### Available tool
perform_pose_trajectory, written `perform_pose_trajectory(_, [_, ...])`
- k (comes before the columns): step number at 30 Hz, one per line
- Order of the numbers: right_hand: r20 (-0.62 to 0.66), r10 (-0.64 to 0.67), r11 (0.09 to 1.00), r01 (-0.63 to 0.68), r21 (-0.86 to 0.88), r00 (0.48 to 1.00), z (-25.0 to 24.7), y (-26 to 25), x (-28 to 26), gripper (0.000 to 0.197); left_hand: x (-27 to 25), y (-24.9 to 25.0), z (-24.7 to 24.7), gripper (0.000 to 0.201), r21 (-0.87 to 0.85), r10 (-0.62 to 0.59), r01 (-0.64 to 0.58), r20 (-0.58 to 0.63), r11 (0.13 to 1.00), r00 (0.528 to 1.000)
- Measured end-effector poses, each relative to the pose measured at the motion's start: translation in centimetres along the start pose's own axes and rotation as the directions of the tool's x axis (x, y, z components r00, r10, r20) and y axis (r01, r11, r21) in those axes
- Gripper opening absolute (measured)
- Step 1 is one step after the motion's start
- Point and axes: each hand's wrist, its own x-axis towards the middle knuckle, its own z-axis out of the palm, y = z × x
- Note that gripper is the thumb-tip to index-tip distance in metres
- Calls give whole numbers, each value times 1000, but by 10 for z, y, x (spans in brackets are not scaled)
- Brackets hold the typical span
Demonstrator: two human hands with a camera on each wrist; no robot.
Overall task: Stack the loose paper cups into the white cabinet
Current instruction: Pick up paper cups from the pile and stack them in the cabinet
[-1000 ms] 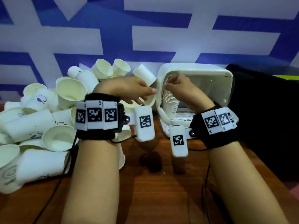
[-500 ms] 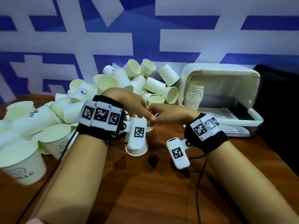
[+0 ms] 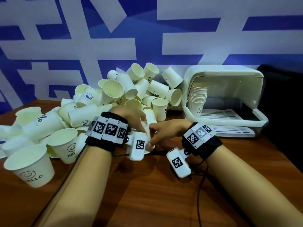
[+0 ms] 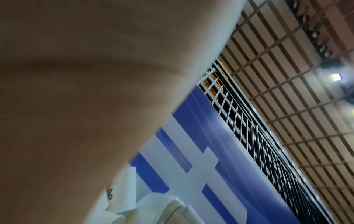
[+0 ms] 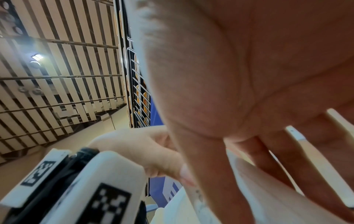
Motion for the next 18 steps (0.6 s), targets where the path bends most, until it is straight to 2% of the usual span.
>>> perform_pose_trajectory(2, [-27, -4, 999, 5, 35, 1000, -3, 2, 0, 53, -4, -5, -6, 58, -100, 38, -43, -52, 994, 998])
perform_pose_trajectory(3, [-47, -27, 997, 30, 71, 999, -7, 4, -2, 50, -5, -8, -9, 56, -165, 59, -73, -86, 984, 994])
perform_pose_trajectory(5, [-81, -91, 981, 103, 164, 993, -16, 4, -11, 29, -8, -13, -15, 52, -294, 105, -151, -165, 944, 981])
perform_pose_trajectory(6, [-114, -114, 967, 137, 216, 987, -22, 5, -17, 24, -8, -14, -18, 49, -361, 125, -199, -218, 911, 968])
perform_pose_trajectory(8, [-206, -138, 928, 199, 316, 969, -35, 10, -29, 27, -8, -11, -24, 39, -511, 127, -297, -341, 807, 932])
perform_pose_trajectory(11, [-350, -105, 812, 283, 511, 931, -53, 21, -46, 25, -3, 0, -32, 32, -715, 50, -407, -464, 568, 885])
perform_pose_trajectory(15, [-519, -88, 614, 456, 644, 851, -71, 35, -73, 41, 12, 27, -39, 28, -791, -1, -508, -541, 342, 841])
perform_pose_trajectory(18, [-599, -37, 602, 496, 626, 800, -81, 45, -89, 40, 24, 56, -42, 27, -825, 16, -532, -539, 189, 842])
